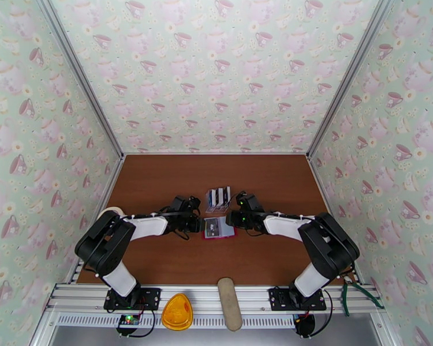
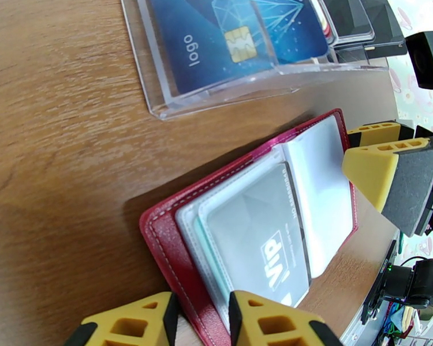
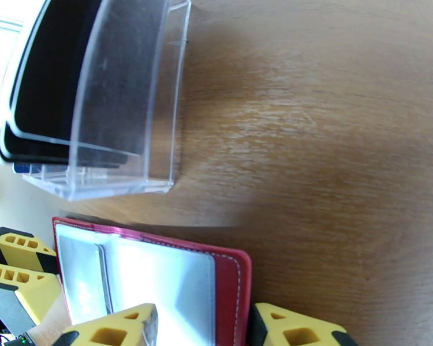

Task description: Put the credit cards into the card holder

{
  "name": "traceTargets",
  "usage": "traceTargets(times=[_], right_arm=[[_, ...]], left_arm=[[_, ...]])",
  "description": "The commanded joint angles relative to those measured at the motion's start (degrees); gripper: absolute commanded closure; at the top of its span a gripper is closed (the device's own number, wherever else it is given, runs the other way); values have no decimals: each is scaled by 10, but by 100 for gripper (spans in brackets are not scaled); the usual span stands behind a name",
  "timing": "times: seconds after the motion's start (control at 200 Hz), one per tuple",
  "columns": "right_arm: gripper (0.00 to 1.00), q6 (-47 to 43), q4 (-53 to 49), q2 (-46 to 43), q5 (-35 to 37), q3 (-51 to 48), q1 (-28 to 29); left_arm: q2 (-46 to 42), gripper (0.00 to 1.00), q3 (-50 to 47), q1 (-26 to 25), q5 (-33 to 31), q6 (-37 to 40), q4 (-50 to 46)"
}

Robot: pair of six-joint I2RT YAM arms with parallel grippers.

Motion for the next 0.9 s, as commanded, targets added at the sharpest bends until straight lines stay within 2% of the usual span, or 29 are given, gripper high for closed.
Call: traceTargets(times=[0.0,0.265,0.481,0.897], right_arm=[[54,-6,-17,15,-19,-13,3],[58,-8,-40,-22,-16,-17,3],[63,-5,-53,-49,-24,-14,3],[72,5,-63,-79,-42,-8,3]], left_arm=[[26,67,-2,-6,-7,-2,-32],[23,68,-3,-5,-6,-3,-33],[17,79,-4,-5,-7,-3,-35],[12,86,-6,-5,-7,-3,-35]])
